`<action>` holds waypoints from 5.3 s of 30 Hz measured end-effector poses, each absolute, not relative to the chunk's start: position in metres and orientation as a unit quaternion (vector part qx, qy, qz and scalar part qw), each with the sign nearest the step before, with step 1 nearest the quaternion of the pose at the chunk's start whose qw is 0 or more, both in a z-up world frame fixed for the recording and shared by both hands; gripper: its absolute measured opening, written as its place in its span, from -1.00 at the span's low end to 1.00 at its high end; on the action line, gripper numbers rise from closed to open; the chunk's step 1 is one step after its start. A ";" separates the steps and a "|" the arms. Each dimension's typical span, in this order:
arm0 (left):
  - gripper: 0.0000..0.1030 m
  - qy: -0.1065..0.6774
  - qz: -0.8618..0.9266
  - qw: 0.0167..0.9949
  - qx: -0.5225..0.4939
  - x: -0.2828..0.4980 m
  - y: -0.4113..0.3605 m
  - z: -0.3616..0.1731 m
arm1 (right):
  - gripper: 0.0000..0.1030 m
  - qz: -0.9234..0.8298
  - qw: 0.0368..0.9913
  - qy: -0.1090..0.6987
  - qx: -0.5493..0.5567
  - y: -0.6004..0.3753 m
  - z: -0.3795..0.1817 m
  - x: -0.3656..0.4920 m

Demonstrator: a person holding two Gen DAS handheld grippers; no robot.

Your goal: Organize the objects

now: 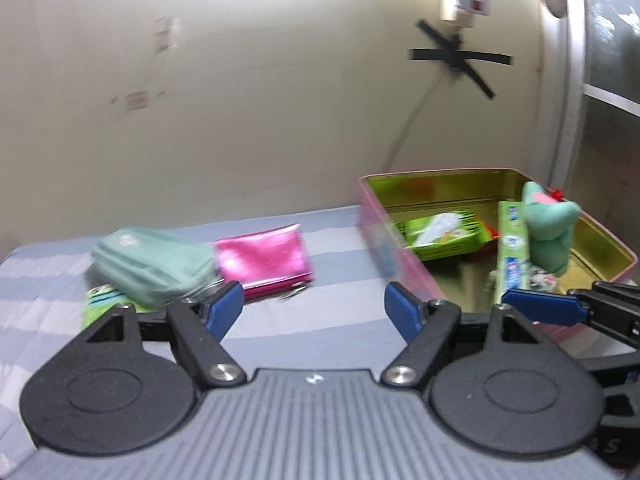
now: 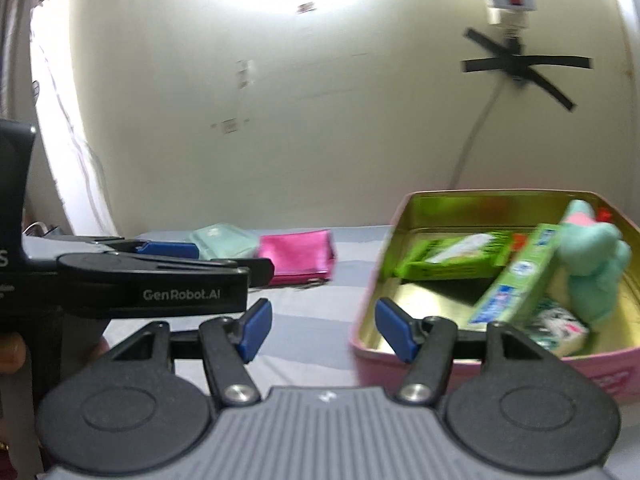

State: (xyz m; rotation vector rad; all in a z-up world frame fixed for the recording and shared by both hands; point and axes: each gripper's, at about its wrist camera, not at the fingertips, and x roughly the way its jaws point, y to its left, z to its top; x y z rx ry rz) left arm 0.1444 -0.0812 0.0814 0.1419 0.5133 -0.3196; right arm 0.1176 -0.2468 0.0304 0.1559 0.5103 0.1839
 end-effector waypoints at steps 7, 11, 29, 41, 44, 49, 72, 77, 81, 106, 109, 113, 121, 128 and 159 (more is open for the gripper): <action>0.54 0.280 -0.109 0.952 0.055 0.158 -0.031 0.061 | 0.20 0.127 0.954 0.267 0.053 -0.200 0.020 0.133; 0.54 0.297 -0.086 0.950 0.046 0.167 -0.008 0.047 | 0.22 0.145 0.946 0.285 0.049 -0.180 0.008 0.143; 0.54 0.338 -0.054 0.939 0.025 0.197 0.030 0.010 | 0.23 0.154 0.926 0.341 0.052 -0.151 -0.035 0.175; 0.54 0.348 -0.047 0.936 0.000 0.211 0.059 -0.003 | 0.30 0.157 0.921 0.353 0.053 -0.144 -0.046 0.191; 0.54 0.339 -0.053 0.939 -0.023 0.213 0.075 -0.004 | 0.29 0.163 0.924 0.340 0.061 -0.142 -0.042 0.198; 0.55 0.308 -0.033 0.949 -0.058 0.211 0.092 0.000 | 0.29 0.185 0.922 0.322 0.107 -0.137 -0.029 0.228; 0.67 0.305 -0.014 0.945 -0.119 0.221 0.129 -0.005 | -0.27 0.189 0.850 0.346 0.351 -0.178 -0.069 0.223; 0.67 0.287 -0.029 0.949 -0.127 0.214 0.129 -0.001 | -0.28 0.183 0.847 0.361 0.346 -0.230 -0.082 0.133; 0.64 0.269 -0.103 0.948 -0.132 0.200 0.114 0.005 | -0.26 0.154 0.857 0.366 0.329 -0.273 -0.072 0.073; 0.48 0.348 -0.291 0.890 -0.054 0.172 -0.023 -0.004 | 0.70 0.075 0.951 0.299 0.010 -0.247 -0.070 0.015; 0.46 0.344 -0.277 0.895 -0.064 0.164 -0.020 -0.003 | 0.47 0.075 0.954 0.289 0.021 -0.253 -0.066 0.013; 0.43 0.327 -0.280 0.896 -0.108 0.149 -0.009 0.019 | 0.43 0.088 0.965 0.244 0.028 -0.260 -0.049 -0.002; 0.44 0.260 -0.297 0.917 -0.062 0.144 -0.075 0.092 | 0.43 0.079 0.974 0.192 0.088 -0.325 0.002 0.009; 0.44 0.309 -0.290 0.905 -0.038 0.203 -0.165 0.090 | 0.43 0.056 0.964 0.232 0.118 -0.408 0.011 0.061; 0.49 0.316 -0.199 0.928 -0.008 0.317 -0.272 0.052 | 0.58 -0.032 0.940 0.335 0.048 -0.486 0.000 0.230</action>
